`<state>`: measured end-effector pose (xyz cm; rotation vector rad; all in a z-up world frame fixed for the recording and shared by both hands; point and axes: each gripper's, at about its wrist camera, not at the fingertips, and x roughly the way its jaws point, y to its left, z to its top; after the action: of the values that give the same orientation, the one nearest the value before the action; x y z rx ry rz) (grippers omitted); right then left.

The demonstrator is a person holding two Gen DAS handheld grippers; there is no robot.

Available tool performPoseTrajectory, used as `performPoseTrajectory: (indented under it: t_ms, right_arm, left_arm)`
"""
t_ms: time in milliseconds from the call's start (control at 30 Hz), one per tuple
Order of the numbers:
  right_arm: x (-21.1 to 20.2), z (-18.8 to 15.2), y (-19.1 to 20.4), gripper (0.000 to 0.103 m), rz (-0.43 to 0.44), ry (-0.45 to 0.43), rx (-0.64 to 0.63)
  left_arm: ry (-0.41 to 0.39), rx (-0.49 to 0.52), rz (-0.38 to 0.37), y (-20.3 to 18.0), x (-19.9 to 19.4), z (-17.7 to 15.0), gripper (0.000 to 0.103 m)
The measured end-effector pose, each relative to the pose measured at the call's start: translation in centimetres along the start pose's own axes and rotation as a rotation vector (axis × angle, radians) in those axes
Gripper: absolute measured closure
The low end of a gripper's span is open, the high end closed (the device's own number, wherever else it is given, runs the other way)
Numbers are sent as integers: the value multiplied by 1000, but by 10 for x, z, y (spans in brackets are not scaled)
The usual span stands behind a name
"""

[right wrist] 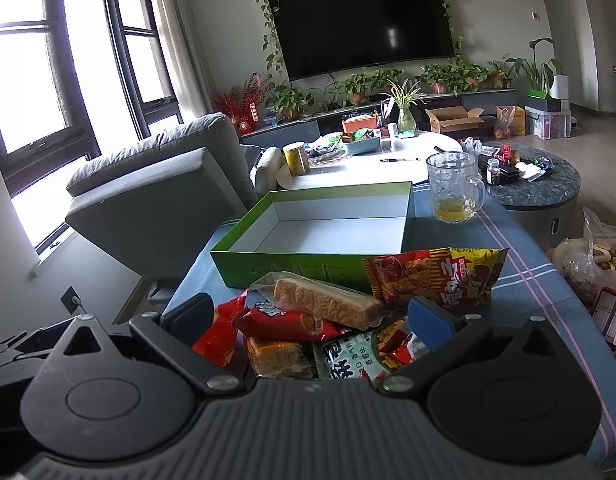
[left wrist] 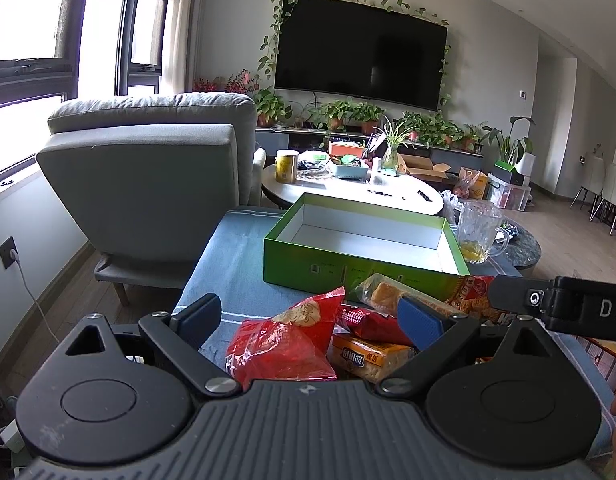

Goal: Organize snacks

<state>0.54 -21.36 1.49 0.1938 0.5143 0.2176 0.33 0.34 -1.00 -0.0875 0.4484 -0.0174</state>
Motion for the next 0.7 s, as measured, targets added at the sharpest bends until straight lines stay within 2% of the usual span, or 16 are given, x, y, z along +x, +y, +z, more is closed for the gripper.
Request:
performPoseTrajectory:
  t_ms: [700]
  right_arm:
    - [1, -4, 2, 25, -3, -8, -5]
  left_arm:
    - [20, -3, 5, 0, 3, -4, 9]
